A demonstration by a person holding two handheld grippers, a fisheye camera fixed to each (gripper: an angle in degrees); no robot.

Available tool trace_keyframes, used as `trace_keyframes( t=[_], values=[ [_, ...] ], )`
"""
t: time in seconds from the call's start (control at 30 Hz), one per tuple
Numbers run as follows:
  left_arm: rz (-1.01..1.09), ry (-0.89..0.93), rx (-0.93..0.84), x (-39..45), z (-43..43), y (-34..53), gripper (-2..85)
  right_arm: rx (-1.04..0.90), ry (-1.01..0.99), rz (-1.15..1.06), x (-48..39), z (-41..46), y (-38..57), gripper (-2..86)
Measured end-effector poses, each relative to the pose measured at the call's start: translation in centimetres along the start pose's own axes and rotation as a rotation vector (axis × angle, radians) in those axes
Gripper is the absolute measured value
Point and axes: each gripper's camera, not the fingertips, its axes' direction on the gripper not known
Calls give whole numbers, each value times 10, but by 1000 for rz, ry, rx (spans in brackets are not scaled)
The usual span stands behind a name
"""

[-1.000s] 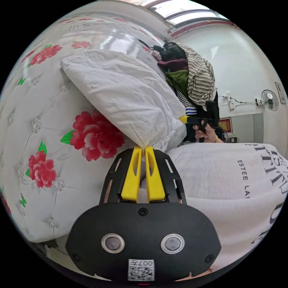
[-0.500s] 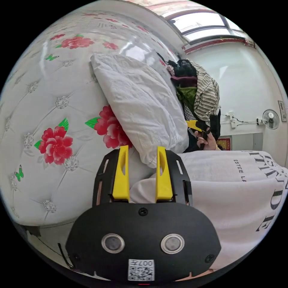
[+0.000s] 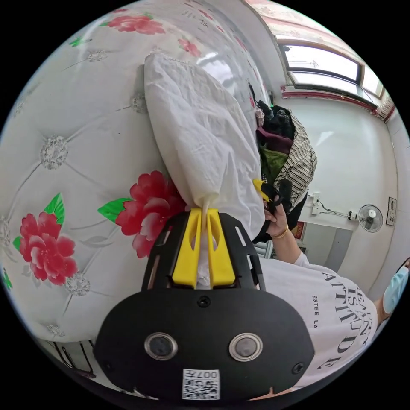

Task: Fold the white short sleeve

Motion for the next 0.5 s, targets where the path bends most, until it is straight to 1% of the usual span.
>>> trace_keyframes(
  t=[0.13, 0.23, 0.43, 0.5],
  values=[
    [51, -92, 21, 29, -32, 23, -7, -19, -33, -71, -30, 10, 8, 12],
    [42, -150, 15, 46, -61, 40, -9, -28, -87, -83, -48, 24, 10, 4],
    [51, -256, 44, 63, -137, 56, -9, -58, -191, -103, -102, 84, -3, -1],
    [66, -279, 59, 67, -164, 58, -9, -69, -224, -118, -132, 113, -17, -1]
  ],
)
